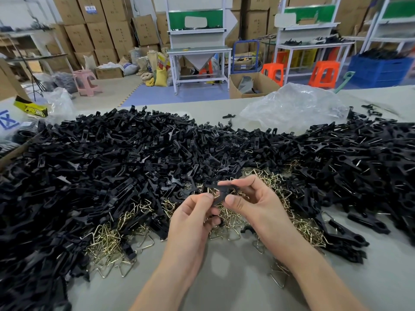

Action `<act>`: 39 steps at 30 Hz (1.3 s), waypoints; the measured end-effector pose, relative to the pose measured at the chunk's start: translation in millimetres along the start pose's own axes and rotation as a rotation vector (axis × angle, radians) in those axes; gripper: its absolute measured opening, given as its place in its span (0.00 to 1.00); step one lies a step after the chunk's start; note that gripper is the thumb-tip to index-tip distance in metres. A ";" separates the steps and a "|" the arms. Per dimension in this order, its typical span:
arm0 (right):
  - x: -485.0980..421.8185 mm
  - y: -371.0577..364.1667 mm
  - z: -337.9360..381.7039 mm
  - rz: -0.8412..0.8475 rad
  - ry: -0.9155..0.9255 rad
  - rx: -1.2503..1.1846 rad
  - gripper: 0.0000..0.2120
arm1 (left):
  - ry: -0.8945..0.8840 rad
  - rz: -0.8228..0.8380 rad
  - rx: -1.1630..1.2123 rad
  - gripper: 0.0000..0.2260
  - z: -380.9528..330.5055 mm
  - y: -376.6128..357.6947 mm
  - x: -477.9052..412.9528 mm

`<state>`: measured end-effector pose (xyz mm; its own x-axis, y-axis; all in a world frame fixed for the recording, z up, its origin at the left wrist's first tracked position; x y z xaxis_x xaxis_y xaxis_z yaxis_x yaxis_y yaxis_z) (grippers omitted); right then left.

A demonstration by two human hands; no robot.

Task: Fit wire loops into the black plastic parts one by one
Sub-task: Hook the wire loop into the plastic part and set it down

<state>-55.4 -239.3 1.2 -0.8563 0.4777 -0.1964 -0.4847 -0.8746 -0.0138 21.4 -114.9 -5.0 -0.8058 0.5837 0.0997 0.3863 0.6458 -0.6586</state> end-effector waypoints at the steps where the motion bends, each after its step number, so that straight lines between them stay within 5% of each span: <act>1: 0.1 0.2 0.0 0.000 0.003 0.013 0.14 | -0.005 0.004 -0.007 0.05 0.6 0.6 -0.1; 8: 3.0 3.3 2.9 -0.001 -0.033 0.071 0.15 | 0.153 0.151 -0.008 0.03 2.4 -1.0 -3.8; 20: 10.3 -12.2 6.9 0.247 -0.141 0.016 0.16 | 0.269 0.454 -0.184 0.24 5.8 -7.4 7.3; 28: 13.0 -17.4 2.6 0.278 -0.087 0.113 0.13 | 0.162 0.273 -0.332 0.36 15.0 10.0 0.0; 39: 21.6 -16.9 12.1 0.182 0.294 0.940 0.19 | 0.098 0.163 -0.387 0.40 16.1 15.3 -5.9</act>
<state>-67.8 -213.2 9.1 -0.9150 0.1925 -0.3547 -0.4035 -0.4503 0.7965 24.9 -116.4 -27.7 -0.6811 0.7253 0.1005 0.6598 0.6674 -0.3454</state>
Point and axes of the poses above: each hand's wrist, its own x-axis away from the middle knuckle, its own y-axis out of the back of the hand, z = x × y, the point moved 3 cm from there along -x, towards the middle knuckle, and after that the axes turned 13 degrees about x, right-handed, at the moved point
